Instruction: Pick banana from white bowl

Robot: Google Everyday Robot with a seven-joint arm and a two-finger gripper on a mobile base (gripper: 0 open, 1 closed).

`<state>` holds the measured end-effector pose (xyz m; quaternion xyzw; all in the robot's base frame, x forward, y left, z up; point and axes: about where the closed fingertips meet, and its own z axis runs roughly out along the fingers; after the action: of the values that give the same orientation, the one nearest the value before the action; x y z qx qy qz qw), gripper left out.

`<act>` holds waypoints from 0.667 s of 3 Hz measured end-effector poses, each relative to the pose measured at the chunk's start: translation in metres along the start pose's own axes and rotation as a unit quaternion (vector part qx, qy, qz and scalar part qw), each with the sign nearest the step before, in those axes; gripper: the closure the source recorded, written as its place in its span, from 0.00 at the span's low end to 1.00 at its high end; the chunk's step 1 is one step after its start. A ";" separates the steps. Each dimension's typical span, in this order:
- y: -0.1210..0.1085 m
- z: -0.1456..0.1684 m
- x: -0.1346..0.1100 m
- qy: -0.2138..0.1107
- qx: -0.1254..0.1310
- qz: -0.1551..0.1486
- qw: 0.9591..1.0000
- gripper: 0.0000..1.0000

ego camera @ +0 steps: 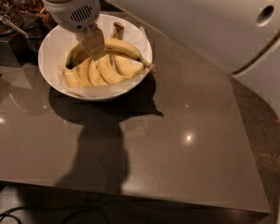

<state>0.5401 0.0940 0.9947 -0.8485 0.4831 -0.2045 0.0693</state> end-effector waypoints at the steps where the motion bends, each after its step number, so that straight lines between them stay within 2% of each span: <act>1: -0.010 -0.002 -0.003 -0.008 0.021 0.000 1.000 1.00; 2: -0.016 -0.012 -0.002 -0.031 0.035 0.000 0.999 1.00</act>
Offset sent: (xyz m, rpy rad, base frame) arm -0.0011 0.0017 0.0208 0.0819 0.0292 0.0449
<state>0.5469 0.1048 1.0095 -0.8516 0.4731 -0.1952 0.1135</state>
